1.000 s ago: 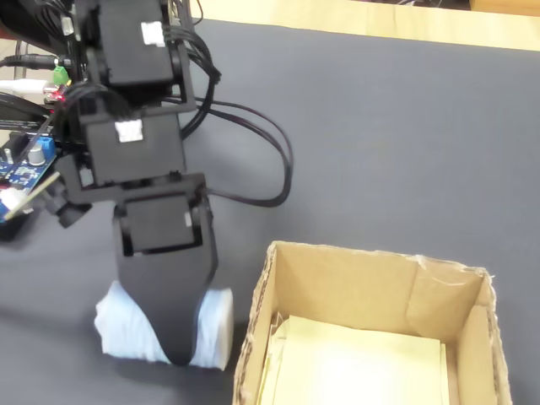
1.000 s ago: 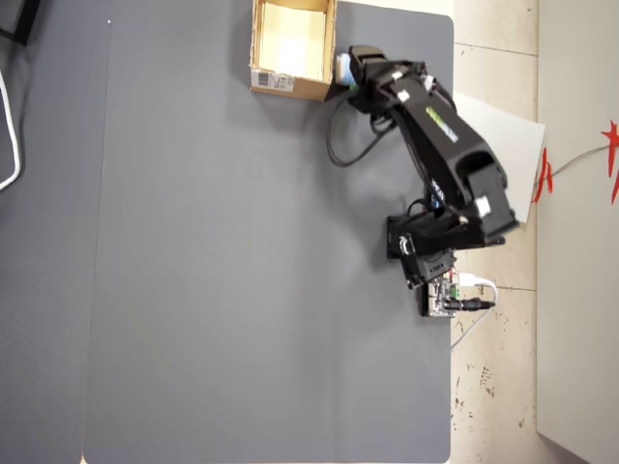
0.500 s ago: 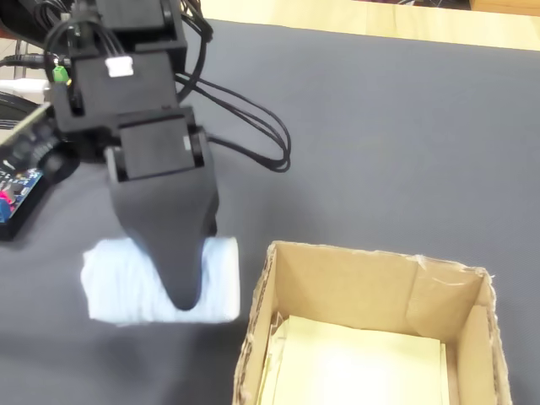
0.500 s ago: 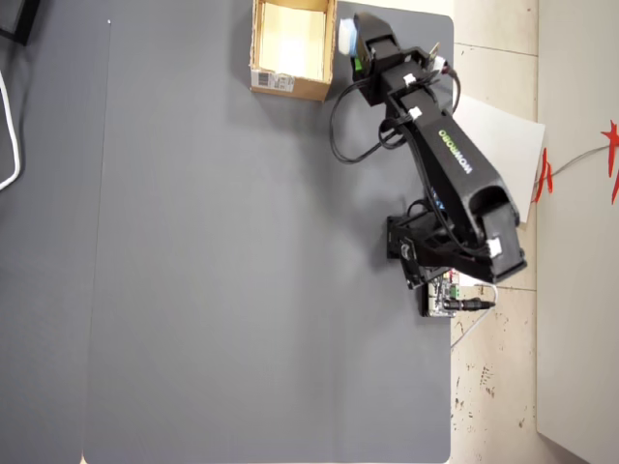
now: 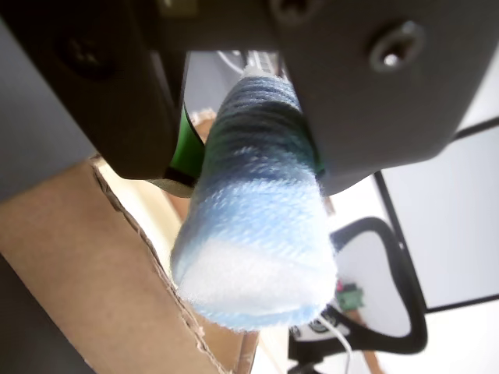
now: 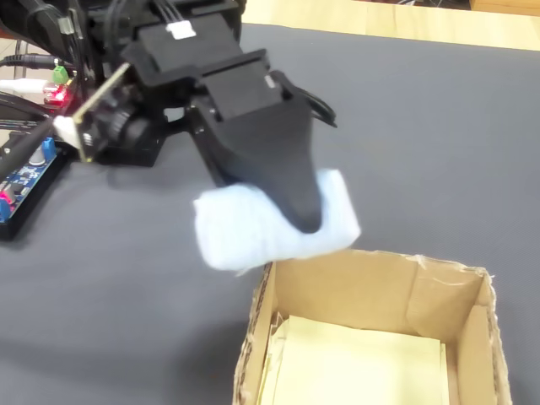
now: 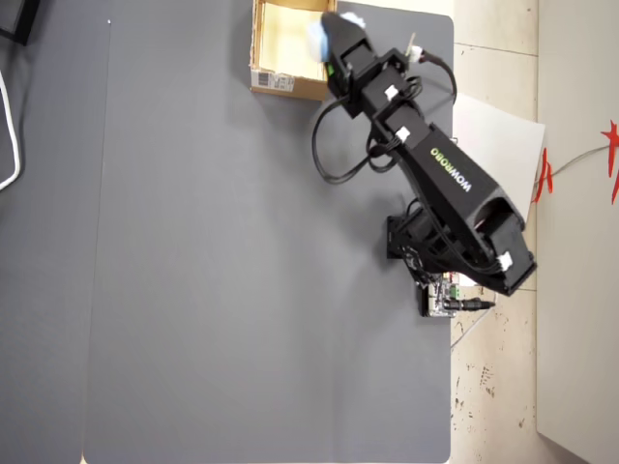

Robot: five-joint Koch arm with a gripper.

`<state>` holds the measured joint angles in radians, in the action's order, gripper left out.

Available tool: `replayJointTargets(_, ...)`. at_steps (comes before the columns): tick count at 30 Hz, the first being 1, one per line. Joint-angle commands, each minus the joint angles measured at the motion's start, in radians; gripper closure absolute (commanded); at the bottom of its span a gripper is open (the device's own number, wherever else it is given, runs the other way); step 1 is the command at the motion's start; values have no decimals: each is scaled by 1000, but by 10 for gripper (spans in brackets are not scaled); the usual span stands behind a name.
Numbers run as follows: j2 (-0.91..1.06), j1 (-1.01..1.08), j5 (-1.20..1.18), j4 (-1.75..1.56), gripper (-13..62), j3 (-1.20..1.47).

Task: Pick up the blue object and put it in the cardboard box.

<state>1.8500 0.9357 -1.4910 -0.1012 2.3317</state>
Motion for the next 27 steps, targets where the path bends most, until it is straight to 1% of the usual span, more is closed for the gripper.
replayJointTargets(1, 21, -8, -48, -117, 371, -120)
replayJointTargets(3, -35, -86, -54, -117, 371, -190)
replayJointTargets(11, -87, -135, -55, -94, 364, -221)
replayJointTargets(14, -94, -135, -58, -34, 284, -219)
replayJointTargets(18, -94, -135, -58, 17, 223, -216)
replayJointTargets(23, -94, -137, -55, 83, 186, -216)
replayJointTargets(27, -92, -140, -55, 98, 186, -213)
